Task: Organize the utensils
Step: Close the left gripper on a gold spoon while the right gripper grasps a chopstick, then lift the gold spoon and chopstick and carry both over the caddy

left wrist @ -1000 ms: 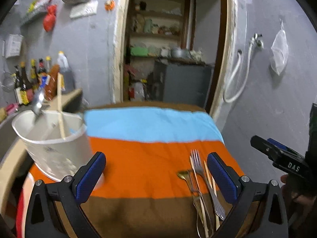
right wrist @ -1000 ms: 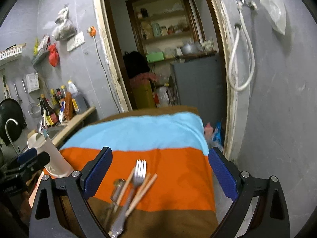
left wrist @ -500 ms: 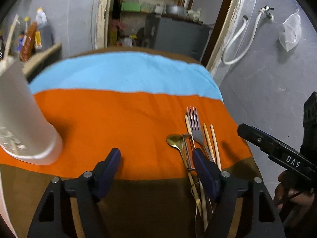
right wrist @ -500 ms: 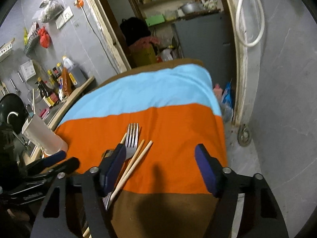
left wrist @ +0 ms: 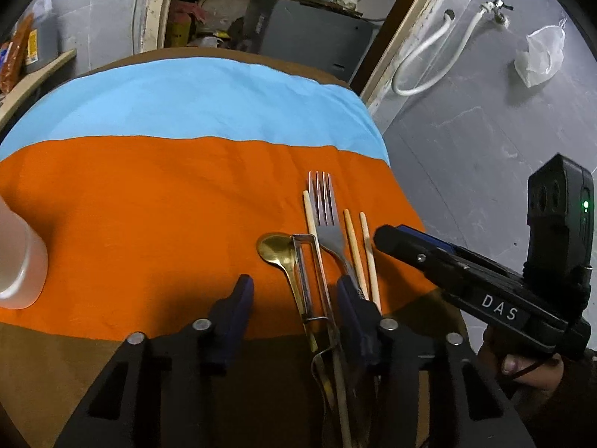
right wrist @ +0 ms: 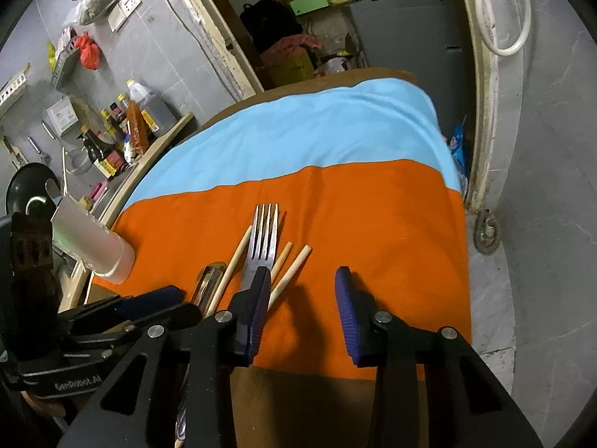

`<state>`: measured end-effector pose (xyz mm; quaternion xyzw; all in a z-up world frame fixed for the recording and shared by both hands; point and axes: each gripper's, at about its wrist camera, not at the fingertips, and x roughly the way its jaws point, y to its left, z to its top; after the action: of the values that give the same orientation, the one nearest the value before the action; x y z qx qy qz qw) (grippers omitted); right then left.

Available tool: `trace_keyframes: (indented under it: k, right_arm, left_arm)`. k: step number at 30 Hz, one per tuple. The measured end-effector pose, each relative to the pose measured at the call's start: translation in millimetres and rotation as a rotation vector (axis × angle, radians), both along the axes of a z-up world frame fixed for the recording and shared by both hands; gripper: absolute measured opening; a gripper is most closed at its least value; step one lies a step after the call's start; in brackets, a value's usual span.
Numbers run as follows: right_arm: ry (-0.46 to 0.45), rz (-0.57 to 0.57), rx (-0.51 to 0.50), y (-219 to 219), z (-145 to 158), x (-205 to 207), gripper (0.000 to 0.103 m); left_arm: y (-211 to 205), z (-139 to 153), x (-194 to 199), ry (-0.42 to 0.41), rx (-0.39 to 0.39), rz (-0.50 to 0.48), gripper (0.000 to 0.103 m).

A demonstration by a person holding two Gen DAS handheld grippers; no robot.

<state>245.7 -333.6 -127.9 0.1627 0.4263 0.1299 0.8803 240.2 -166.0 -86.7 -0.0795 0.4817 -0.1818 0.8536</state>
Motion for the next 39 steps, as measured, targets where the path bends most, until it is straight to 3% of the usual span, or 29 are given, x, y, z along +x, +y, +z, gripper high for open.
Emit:
trace_keyframes:
  k: [4, 9, 16, 25, 28, 29, 33, 36, 39]
  right_arm:
    - [0.026, 0.02, -0.001, 7, -3, 8, 0.028]
    - [0.047, 0.041, 0.007, 13, -6, 14, 0.02]
    - [0.077, 0.055, 0.038, 13, -10, 13, 0.019]
    - [0.169, 0.026, 0.053, 23, -12, 30, 0.02]
    - [0.223, -0.005, 0.064, 25, -11, 36, 0.019]
    - [0.238, -0.017, 0.065, 25, -12, 37, 0.011]
    - [0.25, -0.078, 0.191, 11, -21, 26, 0.006]
    - [0.212, -0.095, 0.233, 10, -18, 15, 0.005]
    - [0.128, -0.094, 0.237, 13, -3, 2, 0.005]
  left_arm:
    - [-7, -2, 6, 0.02, 0.013, -0.02, 0.027]
    - [-3, -5, 11, 0.057, -0.039, -0.022, 0.018]
    - [19, -9, 14, 0.121, -0.097, 0.002, 0.017]
    - [12, -14, 37, 0.196, -0.113, -0.019, 0.017]
    - [7, -11, 37, 0.193, -0.089, -0.027, 0.015]
    - [7, -11, 37, 0.196, -0.094, -0.026, 0.015]
    - [19, -9, 30, 0.191, -0.128, 0.004, 0.013]
    - [30, -4, 22, 0.167, -0.139, 0.025, 0.013]
    - [38, 11, 9, 0.09, -0.133, 0.038, 0.012]
